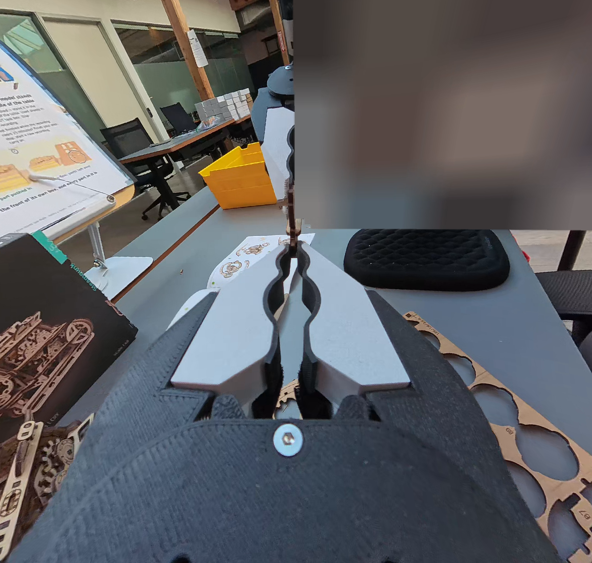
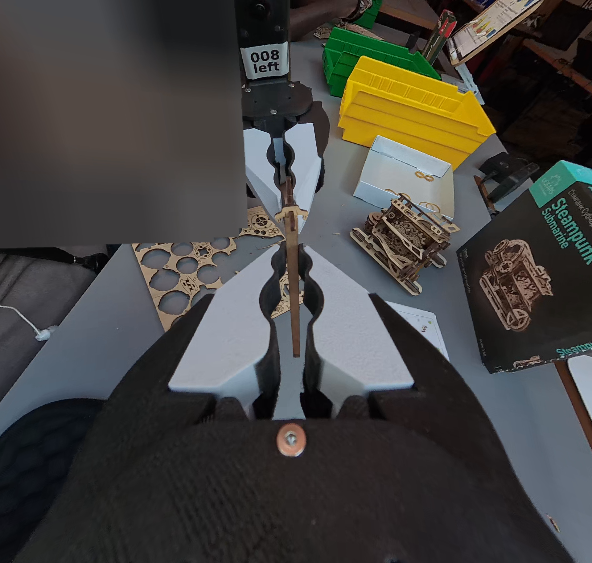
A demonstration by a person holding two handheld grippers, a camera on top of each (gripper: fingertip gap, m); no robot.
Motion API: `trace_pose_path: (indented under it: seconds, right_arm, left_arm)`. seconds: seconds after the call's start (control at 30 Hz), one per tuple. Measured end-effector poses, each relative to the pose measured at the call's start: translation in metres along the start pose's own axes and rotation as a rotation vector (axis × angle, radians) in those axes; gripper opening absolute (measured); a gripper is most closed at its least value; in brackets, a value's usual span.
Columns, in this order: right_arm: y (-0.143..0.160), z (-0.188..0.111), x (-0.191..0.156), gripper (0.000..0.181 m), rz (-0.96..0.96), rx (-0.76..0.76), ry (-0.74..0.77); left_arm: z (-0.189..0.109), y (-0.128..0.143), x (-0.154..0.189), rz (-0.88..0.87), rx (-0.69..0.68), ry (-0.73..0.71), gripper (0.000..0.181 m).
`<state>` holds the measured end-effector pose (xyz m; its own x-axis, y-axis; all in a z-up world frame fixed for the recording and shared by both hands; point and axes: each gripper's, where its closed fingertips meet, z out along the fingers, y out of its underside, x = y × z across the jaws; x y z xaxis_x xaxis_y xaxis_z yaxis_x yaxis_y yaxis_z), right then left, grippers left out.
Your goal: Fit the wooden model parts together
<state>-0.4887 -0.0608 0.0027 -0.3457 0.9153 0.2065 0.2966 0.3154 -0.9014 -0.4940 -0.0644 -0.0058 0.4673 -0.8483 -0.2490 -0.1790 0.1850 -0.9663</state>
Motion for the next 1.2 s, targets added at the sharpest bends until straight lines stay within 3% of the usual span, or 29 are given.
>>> trace_pose_path:
  seconds: [0.07, 0.13, 0.53, 0.93, 1.2]
  right_arm:
    - [0.004, -0.002, 0.005, 0.005, 0.063, -0.011, 0.004]
    - [0.009, -0.004, 0.007, 0.005, 0.109, -0.023, -0.012]
    - [0.018, 0.003, 0.001, 0.005, 0.084, -0.117, -0.021]
    - [0.019, 0.003, -0.001, 0.005, 0.058, -0.202, 0.026]
    - [-0.005, 0.001, -0.001, 0.005, 0.089, 0.016, -0.027]
  left_arm:
    - [0.002, 0.003, 0.000, -0.010, -0.011, 0.005, 0.016]
    - [0.003, 0.005, 0.001, -0.012, -0.027, 0.011, 0.020]
    - [-0.001, -0.002, -0.002, -0.042, 0.009, 0.009, 0.001]
    - [0.002, 0.005, 0.000, -0.018, -0.034, 0.009, 0.000]
    - [-0.007, -0.019, -0.002, -0.171, 0.111, 0.061, 0.000]
